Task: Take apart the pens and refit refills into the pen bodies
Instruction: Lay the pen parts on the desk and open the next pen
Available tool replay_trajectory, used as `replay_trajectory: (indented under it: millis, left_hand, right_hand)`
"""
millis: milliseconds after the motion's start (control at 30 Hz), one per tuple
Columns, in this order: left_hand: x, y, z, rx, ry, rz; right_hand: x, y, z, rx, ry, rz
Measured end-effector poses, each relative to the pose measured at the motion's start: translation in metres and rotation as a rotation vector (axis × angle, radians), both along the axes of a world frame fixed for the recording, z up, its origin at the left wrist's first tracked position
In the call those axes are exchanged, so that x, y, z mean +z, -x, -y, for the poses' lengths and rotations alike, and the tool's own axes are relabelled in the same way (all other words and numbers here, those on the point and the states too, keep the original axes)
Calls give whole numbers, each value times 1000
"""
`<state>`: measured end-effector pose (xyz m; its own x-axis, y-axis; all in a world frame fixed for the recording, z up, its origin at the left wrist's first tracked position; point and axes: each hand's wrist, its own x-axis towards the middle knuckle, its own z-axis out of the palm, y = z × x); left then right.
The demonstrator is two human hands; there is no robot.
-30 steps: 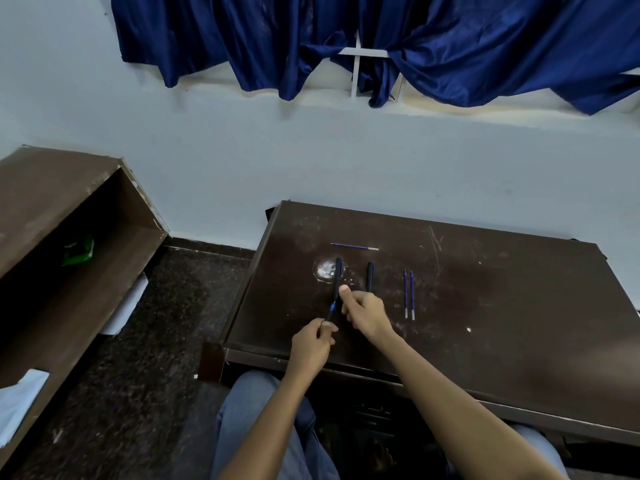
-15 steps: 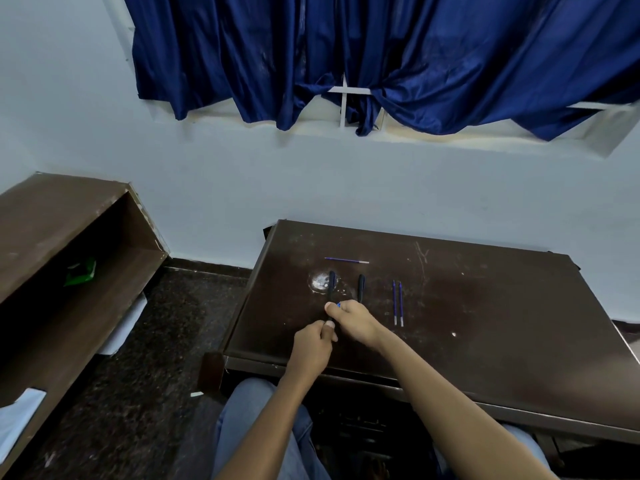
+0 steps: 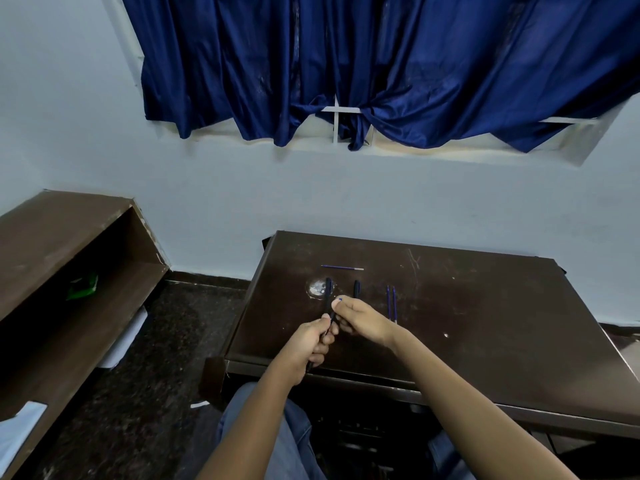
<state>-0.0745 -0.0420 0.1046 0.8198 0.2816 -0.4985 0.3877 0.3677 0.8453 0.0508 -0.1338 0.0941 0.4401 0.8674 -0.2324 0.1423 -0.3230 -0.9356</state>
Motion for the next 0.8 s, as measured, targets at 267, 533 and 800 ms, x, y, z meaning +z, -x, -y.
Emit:
replay_trajectory:
  millis: [267,533,800]
  left_hand:
    - [4,-3,5,43,-383,-43]
    - [2,-1,12,56,-368,-39]
    - [0,4,11,64,-380,-37]
  right_hand:
    - [5,6,6,-149,-178,-189]
    - [11,16,8,-218,-272,-459]
    - [9,22,8,-304,-287,-675]
